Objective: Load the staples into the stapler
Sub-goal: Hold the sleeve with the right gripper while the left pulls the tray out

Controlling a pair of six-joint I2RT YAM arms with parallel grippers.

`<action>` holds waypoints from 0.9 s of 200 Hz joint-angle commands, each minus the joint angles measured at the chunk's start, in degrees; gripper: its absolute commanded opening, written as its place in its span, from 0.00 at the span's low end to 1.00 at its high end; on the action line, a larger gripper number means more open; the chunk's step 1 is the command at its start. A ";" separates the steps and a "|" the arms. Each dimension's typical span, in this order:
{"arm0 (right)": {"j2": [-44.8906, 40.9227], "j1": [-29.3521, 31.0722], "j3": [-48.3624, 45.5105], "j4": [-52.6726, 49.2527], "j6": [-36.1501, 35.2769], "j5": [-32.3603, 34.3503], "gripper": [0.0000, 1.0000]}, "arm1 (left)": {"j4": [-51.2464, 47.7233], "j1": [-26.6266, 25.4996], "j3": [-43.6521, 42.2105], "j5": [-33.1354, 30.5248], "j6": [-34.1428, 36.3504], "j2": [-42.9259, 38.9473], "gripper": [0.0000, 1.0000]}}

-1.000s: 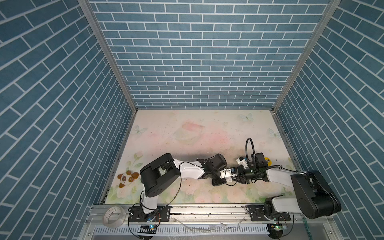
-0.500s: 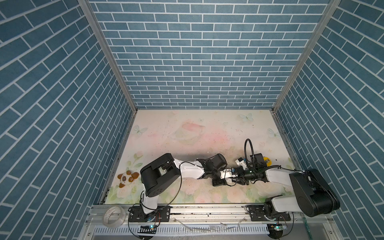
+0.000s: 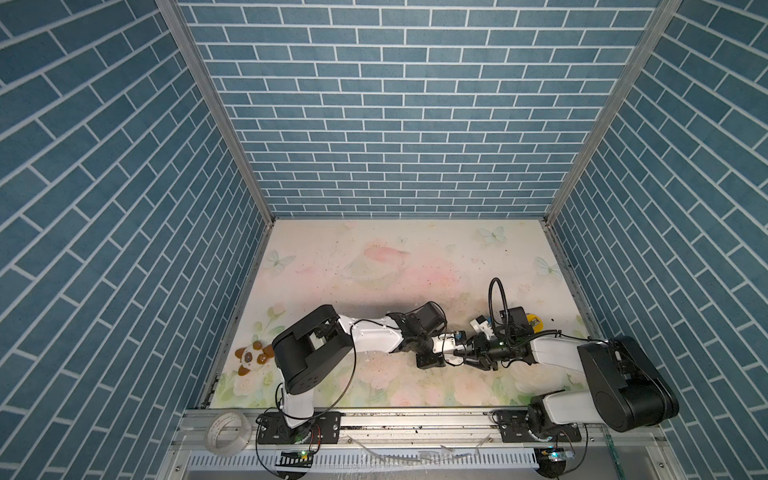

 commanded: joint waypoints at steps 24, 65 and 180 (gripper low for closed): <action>0.09 0.30 0.18 -2.33 -0.62 1.71 0.44 | -5.20 0.08 -0.20 1.04 0.80 0.20 0.44; 1.14 0.30 0.69 -1.73 -0.61 1.83 0.44 | -6.88 -0.01 0.66 2.11 1.33 0.57 0.38; 1.86 0.30 0.89 -1.75 -1.00 2.79 0.44 | -9.05 0.08 0.13 0.80 3.29 -0.05 0.27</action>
